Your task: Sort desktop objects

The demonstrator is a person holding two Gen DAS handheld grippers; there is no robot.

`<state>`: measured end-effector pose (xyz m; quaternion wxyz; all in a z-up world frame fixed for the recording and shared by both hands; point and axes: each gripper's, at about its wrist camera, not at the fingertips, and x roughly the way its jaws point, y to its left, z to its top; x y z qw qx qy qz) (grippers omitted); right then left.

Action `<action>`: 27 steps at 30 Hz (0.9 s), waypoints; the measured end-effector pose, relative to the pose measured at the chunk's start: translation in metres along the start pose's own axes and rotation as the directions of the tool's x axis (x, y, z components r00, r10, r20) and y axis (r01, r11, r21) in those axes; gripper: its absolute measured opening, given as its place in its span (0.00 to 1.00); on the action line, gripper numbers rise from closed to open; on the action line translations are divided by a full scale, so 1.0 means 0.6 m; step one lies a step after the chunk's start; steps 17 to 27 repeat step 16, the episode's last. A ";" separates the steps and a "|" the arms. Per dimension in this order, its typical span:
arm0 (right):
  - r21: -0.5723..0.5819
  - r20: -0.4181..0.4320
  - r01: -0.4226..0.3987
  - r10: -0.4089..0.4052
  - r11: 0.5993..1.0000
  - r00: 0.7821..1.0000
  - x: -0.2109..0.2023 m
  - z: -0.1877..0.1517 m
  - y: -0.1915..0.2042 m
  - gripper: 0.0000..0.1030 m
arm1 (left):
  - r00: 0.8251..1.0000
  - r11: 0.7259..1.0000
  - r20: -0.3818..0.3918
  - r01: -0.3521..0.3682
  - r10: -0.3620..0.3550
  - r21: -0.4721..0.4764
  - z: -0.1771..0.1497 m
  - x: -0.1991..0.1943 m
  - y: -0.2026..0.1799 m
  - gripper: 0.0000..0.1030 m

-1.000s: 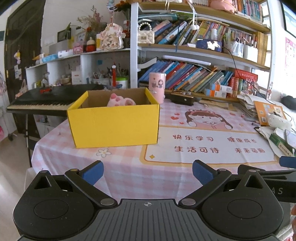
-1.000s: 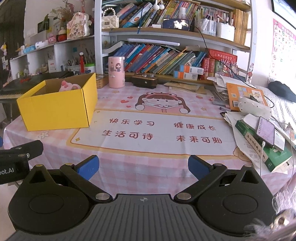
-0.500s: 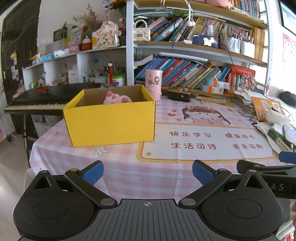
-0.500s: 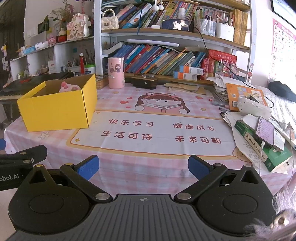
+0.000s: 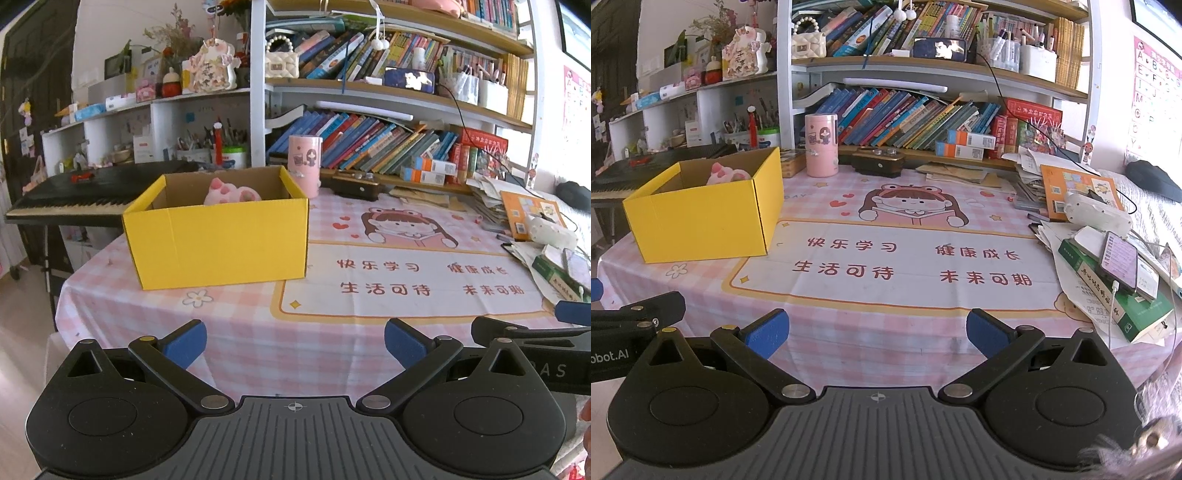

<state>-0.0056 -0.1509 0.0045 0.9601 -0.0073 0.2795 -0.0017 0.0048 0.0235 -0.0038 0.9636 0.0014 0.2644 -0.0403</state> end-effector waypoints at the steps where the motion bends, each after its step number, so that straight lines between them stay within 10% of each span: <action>1: 0.000 0.000 -0.001 0.001 1.000 1.000 0.000 0.000 0.000 1.00 | 1.000 1.000 0.000 0.004 -0.004 -0.002 0.000 0.001 0.002 1.00; 27: -0.002 -0.017 -0.006 0.006 1.000 1.000 0.010 -0.003 0.001 1.00 | 1.000 1.000 -0.011 0.006 -0.007 -0.014 -0.002 0.005 0.008 1.00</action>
